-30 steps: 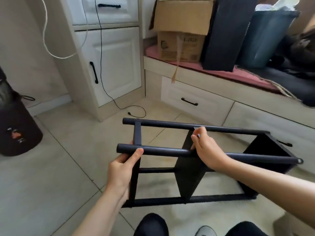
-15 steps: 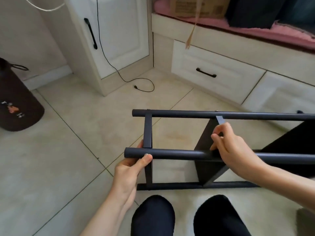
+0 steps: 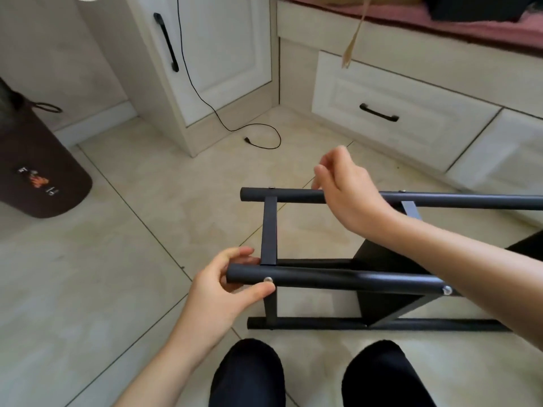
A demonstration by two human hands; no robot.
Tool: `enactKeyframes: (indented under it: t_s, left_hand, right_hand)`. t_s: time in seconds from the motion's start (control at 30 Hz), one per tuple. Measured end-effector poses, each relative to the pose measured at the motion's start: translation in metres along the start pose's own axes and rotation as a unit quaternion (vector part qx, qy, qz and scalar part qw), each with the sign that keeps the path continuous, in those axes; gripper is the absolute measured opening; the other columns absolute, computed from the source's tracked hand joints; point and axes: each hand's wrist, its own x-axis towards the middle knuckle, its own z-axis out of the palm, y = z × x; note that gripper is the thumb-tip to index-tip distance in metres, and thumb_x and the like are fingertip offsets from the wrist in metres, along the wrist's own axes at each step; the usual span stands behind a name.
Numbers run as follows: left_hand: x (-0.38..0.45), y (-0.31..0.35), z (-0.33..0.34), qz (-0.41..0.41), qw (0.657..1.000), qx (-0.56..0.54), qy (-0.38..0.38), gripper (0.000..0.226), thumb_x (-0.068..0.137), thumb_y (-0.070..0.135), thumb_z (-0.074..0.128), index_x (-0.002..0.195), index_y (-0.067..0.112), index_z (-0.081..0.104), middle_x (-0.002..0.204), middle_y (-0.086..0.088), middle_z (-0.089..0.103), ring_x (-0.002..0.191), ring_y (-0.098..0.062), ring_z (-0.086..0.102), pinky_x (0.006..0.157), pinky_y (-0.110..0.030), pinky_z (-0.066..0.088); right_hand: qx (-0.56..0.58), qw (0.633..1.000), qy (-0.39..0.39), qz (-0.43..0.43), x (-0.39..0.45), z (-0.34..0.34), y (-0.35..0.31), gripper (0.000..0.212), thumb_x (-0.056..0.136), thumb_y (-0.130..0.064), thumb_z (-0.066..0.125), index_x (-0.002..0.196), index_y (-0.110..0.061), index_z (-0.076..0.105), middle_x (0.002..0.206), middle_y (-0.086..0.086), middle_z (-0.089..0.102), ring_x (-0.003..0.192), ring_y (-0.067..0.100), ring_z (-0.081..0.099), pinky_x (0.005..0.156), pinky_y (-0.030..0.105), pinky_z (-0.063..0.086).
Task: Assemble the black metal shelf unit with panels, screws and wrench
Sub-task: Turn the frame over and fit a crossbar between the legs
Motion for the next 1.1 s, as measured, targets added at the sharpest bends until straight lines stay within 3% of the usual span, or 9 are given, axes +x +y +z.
enactKeyframes:
  t_s: [0.1,0.2,0.4,0.5,0.63,0.8,0.9,1.0,1.1]
  left_hand:
    - [0.000,0.017,-0.009,0.056,0.974,0.220,-0.024,0.043,0.078,0.055,0.075,0.117,0.045,0.060,0.108,0.029,0.065,0.110,0.005,0.058,0.094,-0.019,0.047]
    - [0.002,0.036,-0.010,0.093,0.902,0.416,-0.065,0.040,0.081,0.068,0.041,0.111,0.044,0.052,0.103,0.026,0.053,0.105,-0.001,0.050,0.092,-0.028,0.046]
    - [0.009,0.055,0.000,0.124,0.825,0.541,-0.103,0.039,0.079,0.073,0.023,0.083,0.036,0.033,0.083,0.018,0.043,0.082,-0.007,0.040,0.067,-0.027,0.028]
    - [0.016,0.051,0.000,0.129,0.820,0.547,-0.107,0.058,0.070,0.091,0.013,0.077,0.035,0.026,0.075,0.015,0.045,0.070,-0.004,0.041,0.056,-0.020,0.024]
    - [0.028,0.034,-0.003,0.155,0.814,0.553,-0.087,0.079,0.053,0.100,0.000,0.078,0.030,0.027,0.067,0.009,0.050,0.066,-0.013,0.047,0.051,-0.022,0.023]
    - [0.039,0.021,-0.004,0.213,0.818,0.532,-0.053,0.079,0.057,0.101,0.016,0.079,0.028,0.038,0.063,0.010,0.050,0.067,-0.019,0.050,0.057,-0.017,0.023]
    - [0.039,0.014,-0.005,0.197,0.837,0.508,-0.053,0.082,0.053,0.103,0.023,0.081,0.029,0.041,0.069,0.011,0.051,0.072,-0.014,0.049,0.062,-0.023,0.030]
    - [0.036,0.008,-0.007,0.166,0.862,0.476,-0.058,0.083,0.046,0.103,0.031,0.083,0.031,0.044,0.073,0.014,0.048,0.074,-0.004,0.045,0.064,-0.014,0.027]
    - [0.035,0.006,-0.006,0.151,0.876,0.454,-0.057,0.082,0.043,0.104,0.035,0.082,0.032,0.044,0.076,0.014,0.047,0.075,-0.001,0.043,0.063,-0.016,0.028]
  right_hand:
    - [0.011,0.999,-0.033,-0.002,0.027,0.026,-0.013,0.019,0.104,-0.034,0.033,0.105,-0.017,0.042,0.097,0.003,0.064,0.084,0.020,0.059,0.069,0.036,0.050]
    - [0.020,0.998,-0.061,-0.005,0.048,0.044,-0.027,0.022,0.104,-0.032,0.031,0.105,-0.012,0.040,0.100,0.010,0.066,0.085,0.029,0.059,0.072,0.040,0.049]
    - [-0.025,0.990,-0.137,-0.021,0.061,0.073,-0.030,0.023,0.104,-0.029,0.031,0.107,-0.007,0.039,0.092,0.014,0.065,0.085,0.038,0.059,0.077,0.048,0.049]
    - [-0.098,0.985,-0.135,-0.038,0.059,0.084,-0.023,0.025,0.105,-0.034,0.029,0.106,-0.011,0.037,0.084,0.007,0.062,0.075,0.034,0.055,0.064,0.041,0.040]
    - [-0.131,0.981,-0.127,-0.062,0.060,0.092,-0.018,0.024,0.104,-0.035,0.028,0.107,-0.013,0.036,0.084,0.004,0.070,0.076,0.034,0.059,0.070,0.043,0.047]
    - [-0.143,0.981,-0.108,-0.075,0.059,0.092,-0.015,0.024,0.103,-0.036,0.027,0.107,-0.015,0.038,0.080,0.004,0.070,0.078,0.034,0.060,0.072,0.043,0.047]
    - [-0.137,0.982,-0.102,-0.083,0.056,0.093,-0.015,0.022,0.103,-0.037,0.027,0.106,-0.018,0.038,0.080,0.003,0.071,0.079,0.034,0.060,0.073,0.042,0.047]
    - [-0.145,0.980,-0.090,-0.103,0.049,0.096,-0.015,0.020,0.103,-0.037,0.028,0.105,-0.019,0.036,0.079,0.003,0.071,0.078,0.035,0.060,0.073,0.042,0.047]
    - [-0.151,0.979,-0.078,-0.115,0.046,0.098,-0.017,0.020,0.103,-0.036,0.029,0.107,-0.019,0.037,0.078,0.003,0.071,0.077,0.036,0.060,0.073,0.043,0.047]
